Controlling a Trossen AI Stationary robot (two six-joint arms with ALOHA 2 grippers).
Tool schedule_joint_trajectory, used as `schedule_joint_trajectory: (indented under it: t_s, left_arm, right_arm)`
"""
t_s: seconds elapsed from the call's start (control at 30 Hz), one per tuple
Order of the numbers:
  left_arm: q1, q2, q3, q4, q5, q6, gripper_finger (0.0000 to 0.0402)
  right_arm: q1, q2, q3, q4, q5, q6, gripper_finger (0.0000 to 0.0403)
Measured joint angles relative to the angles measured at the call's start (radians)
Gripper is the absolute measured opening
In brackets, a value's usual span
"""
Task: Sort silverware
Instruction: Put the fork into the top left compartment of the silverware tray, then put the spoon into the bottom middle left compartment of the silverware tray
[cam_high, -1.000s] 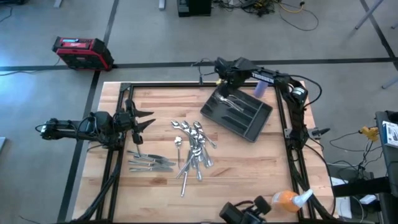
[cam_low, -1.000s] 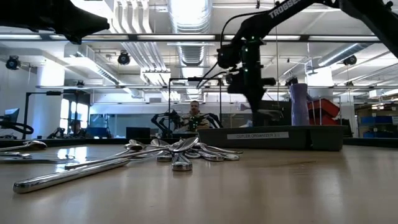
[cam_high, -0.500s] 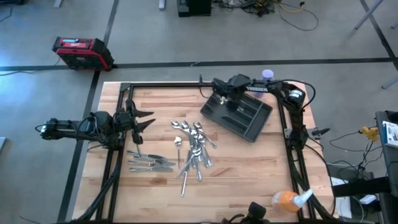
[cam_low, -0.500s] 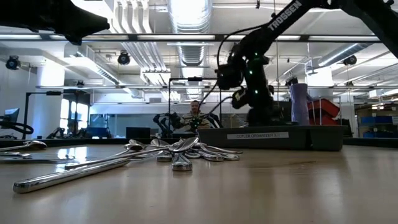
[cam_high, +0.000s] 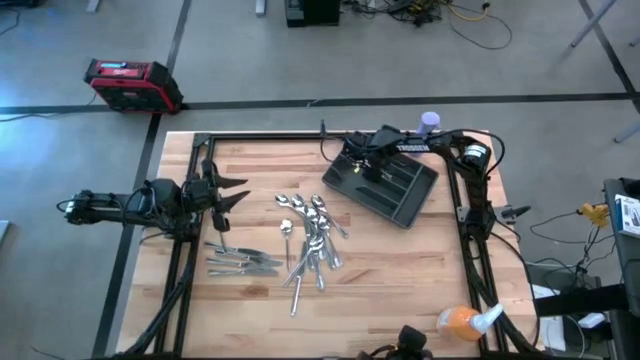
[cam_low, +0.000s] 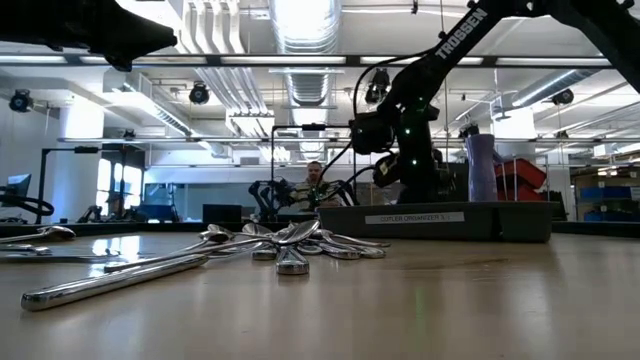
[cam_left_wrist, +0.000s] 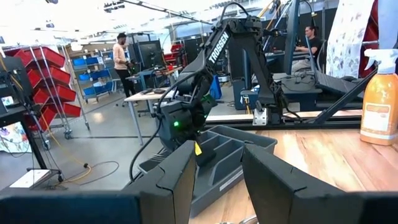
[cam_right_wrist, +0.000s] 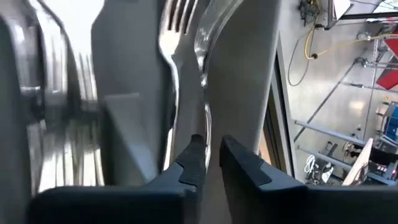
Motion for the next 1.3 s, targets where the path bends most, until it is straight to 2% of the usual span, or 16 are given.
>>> schedule_joint_trajectory:
  t_s: [0.3,0.5,0.57,0.67,0.77,0.87,1.03,1.17,1.3]
  left_arm:
    - [0.000,0.001,0.000,0.001,0.000,0.000,0.0119]
    - [0.001,0.001,0.000,0.000,-0.001,0.000,0.0119]
    - [0.001,0.001,0.000,-0.013,-0.009,0.000,0.0119]
    - [0.001,0.003,0.000,-0.038,-0.073,0.000,0.0119]
    - [0.001,0.015,-0.003,-0.077,-0.133,-0.021,0.0119]
    - [0.001,0.040,-0.008,-0.093,-0.143,-0.063,0.0119]
    - [0.001,0.099,-0.009,-0.124,-0.143,-0.114,0.0119]
    - [0.001,0.141,-0.009,-0.123,-0.150,-0.124,0.0119]
    - [0.001,0.161,-0.009,-0.125,-0.222,-0.128,0.0119]
  right_arm:
    - [0.000,-0.011,0.000,0.000,0.008,-0.015,0.0134]
    - [0.009,-0.107,0.000,0.007,-0.019,-0.026,0.0147]
    - [0.023,-0.162,0.000,0.024,-0.088,-0.027,0.0142]
    - [0.062,-0.246,-0.002,0.107,-0.280,-0.026,0.0134]
    - [0.107,-0.303,-0.030,0.261,-0.476,0.007,0.0126]
    - [0.162,-0.323,-0.065,0.433,-0.594,0.076,0.0119]
    - [0.310,-0.272,-0.106,0.596,-0.598,0.133,0.0112]
    - [0.439,-0.179,-0.101,0.633,-0.525,0.145,0.0119]
    - [0.534,-0.114,-0.079,0.627,-0.480,0.194,0.0139]
